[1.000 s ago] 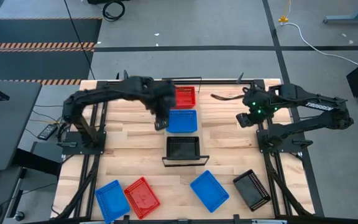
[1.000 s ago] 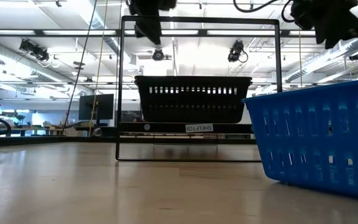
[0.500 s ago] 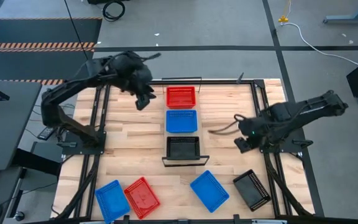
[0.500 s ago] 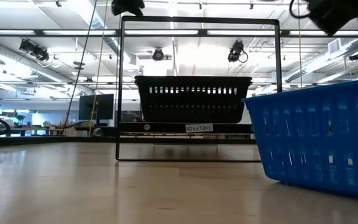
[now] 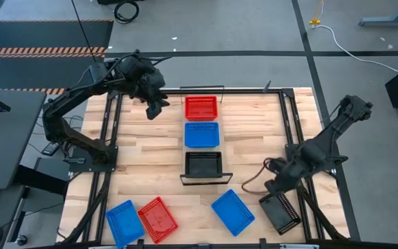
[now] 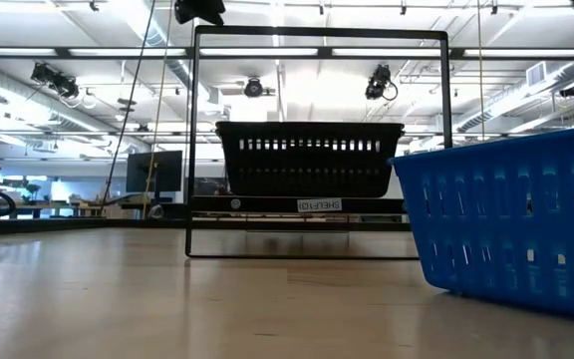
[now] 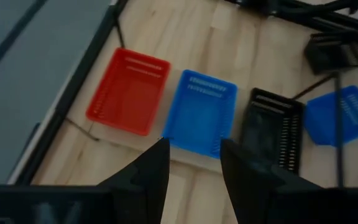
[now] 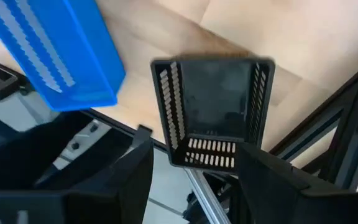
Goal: Stack baskets on shelf by color
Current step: Stack the black bin on the black bins on the shelf
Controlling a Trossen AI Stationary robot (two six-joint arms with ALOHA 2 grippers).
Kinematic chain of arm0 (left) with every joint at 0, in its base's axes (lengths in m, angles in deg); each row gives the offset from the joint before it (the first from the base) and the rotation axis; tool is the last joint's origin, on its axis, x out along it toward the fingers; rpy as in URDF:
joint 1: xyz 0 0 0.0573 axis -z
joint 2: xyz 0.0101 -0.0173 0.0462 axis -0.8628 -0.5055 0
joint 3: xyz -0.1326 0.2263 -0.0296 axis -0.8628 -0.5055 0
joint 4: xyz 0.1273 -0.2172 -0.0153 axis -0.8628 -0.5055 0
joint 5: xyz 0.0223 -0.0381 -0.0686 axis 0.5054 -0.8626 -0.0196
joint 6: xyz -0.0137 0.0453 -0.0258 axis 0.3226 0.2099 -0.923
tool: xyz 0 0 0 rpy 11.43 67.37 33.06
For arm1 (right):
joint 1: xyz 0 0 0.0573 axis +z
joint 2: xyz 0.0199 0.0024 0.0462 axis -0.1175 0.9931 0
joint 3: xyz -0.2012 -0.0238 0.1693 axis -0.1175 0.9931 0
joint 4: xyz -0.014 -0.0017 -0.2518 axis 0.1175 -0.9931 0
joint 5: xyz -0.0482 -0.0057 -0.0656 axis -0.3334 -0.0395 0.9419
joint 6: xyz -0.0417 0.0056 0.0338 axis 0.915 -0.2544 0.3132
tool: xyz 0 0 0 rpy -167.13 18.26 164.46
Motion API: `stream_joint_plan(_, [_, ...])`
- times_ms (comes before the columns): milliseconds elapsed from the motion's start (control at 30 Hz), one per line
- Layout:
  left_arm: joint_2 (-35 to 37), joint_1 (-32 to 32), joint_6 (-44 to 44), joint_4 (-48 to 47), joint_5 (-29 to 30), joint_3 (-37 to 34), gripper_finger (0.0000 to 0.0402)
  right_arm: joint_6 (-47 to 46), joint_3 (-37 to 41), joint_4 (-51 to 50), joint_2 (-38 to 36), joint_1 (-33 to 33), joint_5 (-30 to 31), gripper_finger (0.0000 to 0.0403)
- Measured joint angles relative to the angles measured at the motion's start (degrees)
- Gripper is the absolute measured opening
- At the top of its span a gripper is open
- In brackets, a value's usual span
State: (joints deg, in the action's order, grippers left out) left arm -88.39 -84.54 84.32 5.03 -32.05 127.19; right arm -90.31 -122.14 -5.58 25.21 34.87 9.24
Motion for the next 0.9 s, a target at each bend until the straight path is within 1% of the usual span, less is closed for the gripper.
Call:
stream_joint_plan(100, [0.1, 0.2, 0.4, 1.0, -3.7, -0.9, 0.0146, -2.5, 0.0, 0.3, 3.2, 3.1, -0.2, 0.0229])
stream_joint_plan(167, [0.5, 0.7, 0.5, 1.1, -4.6, -2.5, 0.0143, -3.9, 0.0, 0.1, 5.1, 4.9, -0.2, 0.0229])
stream_joint_plan(267, [2.7, 1.4, 0.7, 2.1, -5.1, -6.4, 0.0142, -5.4, 0.1, 0.0, 7.7, 7.2, -0.2, 0.0229])
stream_joint_plan(367, [5.8, 1.9, 0.2, 3.4, -5.4, -12.2, 0.0142, -6.3, 2.0, 1.1, 9.5, 8.7, -0.4, 0.0229])
stream_joint_plan(500, [11.6, 3.3, -3.7, 6.5, -5.4, -19.8, 0.0142, -8.3, 6.9, 8.4, 9.9, 9.8, -0.8, 0.0229])
stream_joint_plan(600, [15.9, 4.6, -7.3, 7.1, -5.5, -23.3, 0.0142, -9.2, 10.9, 13.9, 9.8, 10.1, -0.9, 0.0229])
stream_joint_plan(733, [20.8, 7.3, -14.7, 7.4, -5.3, -25.0, 0.0141, -8.4, 14.2, 16.4, 9.7, 10.2, -1.7, 0.0229])
stream_joint_plan(800, [22.7, 9.3, -19.3, 6.8, -4.0, -25.5, 0.0139, -6.8, 14.9, 16.5, 9.0, 10.2, -1.7, 0.0229])
stream_joint_plan(900, [24.6, 14.2, -21.5, 3.1, -2.3, -26.3, 0.0135, -4.6, 15.8, 16.0, 7.6, 10.2, -1.5, 0.0229])
